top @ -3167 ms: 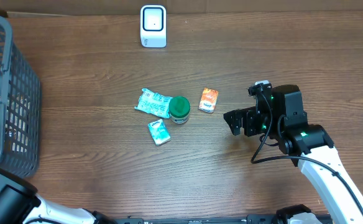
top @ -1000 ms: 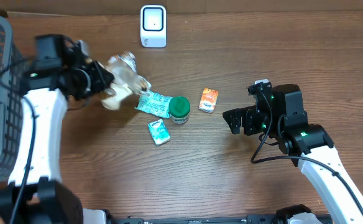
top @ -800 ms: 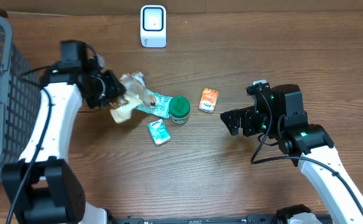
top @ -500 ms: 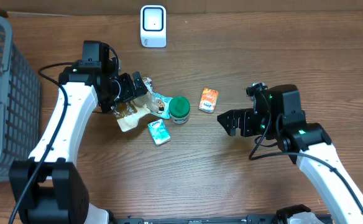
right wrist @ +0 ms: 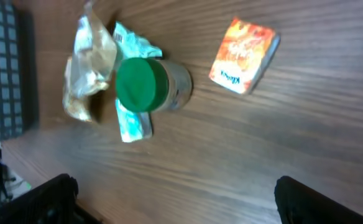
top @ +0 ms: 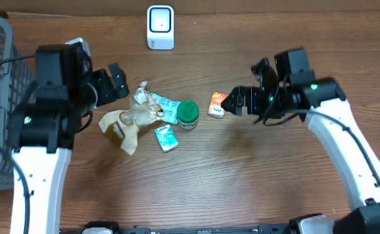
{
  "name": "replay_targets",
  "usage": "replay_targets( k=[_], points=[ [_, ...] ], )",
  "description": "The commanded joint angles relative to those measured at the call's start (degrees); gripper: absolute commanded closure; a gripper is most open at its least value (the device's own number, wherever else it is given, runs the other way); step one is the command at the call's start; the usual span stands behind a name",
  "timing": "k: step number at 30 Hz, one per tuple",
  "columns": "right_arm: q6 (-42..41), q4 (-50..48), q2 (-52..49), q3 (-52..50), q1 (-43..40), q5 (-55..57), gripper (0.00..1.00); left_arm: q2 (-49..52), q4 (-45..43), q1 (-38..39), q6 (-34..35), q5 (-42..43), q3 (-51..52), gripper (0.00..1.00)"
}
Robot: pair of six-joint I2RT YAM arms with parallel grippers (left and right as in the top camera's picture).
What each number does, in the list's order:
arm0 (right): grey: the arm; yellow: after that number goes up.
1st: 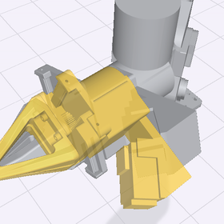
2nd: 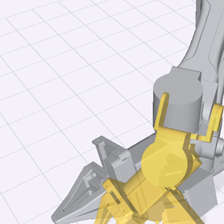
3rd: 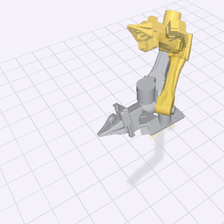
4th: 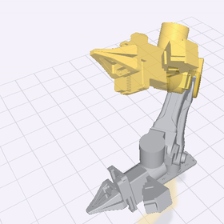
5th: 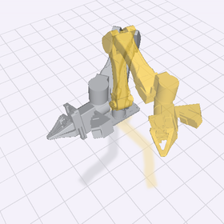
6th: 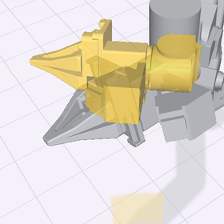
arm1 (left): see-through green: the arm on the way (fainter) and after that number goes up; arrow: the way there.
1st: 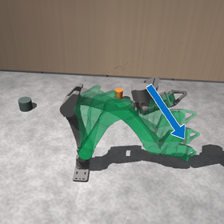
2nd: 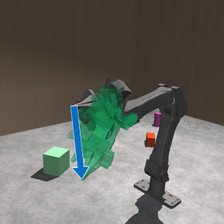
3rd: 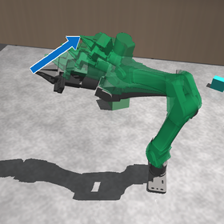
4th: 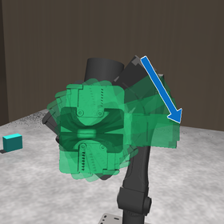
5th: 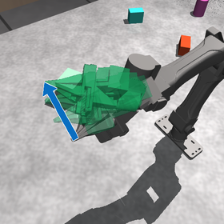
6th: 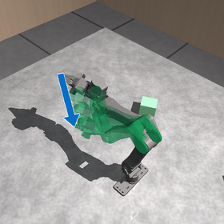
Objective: Scan the item barcode
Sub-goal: 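Move the right gripper to the orange packet and grasp it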
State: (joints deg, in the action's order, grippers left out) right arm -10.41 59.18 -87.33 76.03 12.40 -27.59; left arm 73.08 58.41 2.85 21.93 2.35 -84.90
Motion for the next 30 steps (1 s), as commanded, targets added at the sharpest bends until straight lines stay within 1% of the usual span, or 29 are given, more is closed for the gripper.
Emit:
replay_targets(
  k=[1, 4, 9, 11, 12, 13, 14, 18, 23, 28, 30],
  points=[
    [0.0, 3.0, -4.2, 6.6, -0.3, 3.4, 0.0, -0.2, 1.1, -0.2, -2.0, -4.2, -1.4, 0.0],
    [-0.1, 2.0, -6.4, 7.6, -0.3, 3.3, 0.0, 0.4, 1.9, -0.2, -2.6, -4.2, -1.4, 0.0],
    [-0.1, -2.3, -9.0, 7.6, -0.3, 3.1, 0.0, 4.0, 2.6, -0.2, -2.6, -4.0, -1.4, 0.01],
    [-0.1, -3.5, -9.9, 7.5, -0.3, 3.1, 0.1, 5.6, 2.5, -0.2, -2.6, -3.8, -1.4, 0.0],
    [-0.7, -3.9, -10.6, 7.5, -0.2, 3.1, 0.21, 6.4, 2.5, -0.2, -2.6, -3.8, -1.4, 0.01],
    [-1.9, -4.3, -11.1, 7.3, -0.2, 3.1, 0.25, 7.0, 2.6, -0.2, -2.6, -3.8, -1.4, 0.01],
    [-3.6, -4.9, -11.8, 6.9, -0.2, 3.1, 0.27, 7.7, 2.6, -0.2, -2.6, -3.8, -1.4, 0.01],
    [-9.3, -6.9, -14.4, 5.2, -0.2, 4.2, 0.41, 9.4, 2.4, -0.2, -2.6, -3.8, -1.4, 0.0],
    [-14.0, -8.6, -18.3, 4.9, 0.0, 5.1, 0.51, 9.5, 2.2, -0.2, -2.6, -3.9, -1.4, 0.0],
    [-18.8, -9.9, -21.8, 4.9, 0.5, 6.1, 0.55, 9.5, 2.3, -0.2, -2.6, -3.8, -1.4, 0.0],
    [-20.1, -10.3, -23.8, 4.9, 1.0, 6.1, 0.58, 9.5, 2.3, -0.2, -2.6, -3.8, -1.4, 0.01]
  ],
)
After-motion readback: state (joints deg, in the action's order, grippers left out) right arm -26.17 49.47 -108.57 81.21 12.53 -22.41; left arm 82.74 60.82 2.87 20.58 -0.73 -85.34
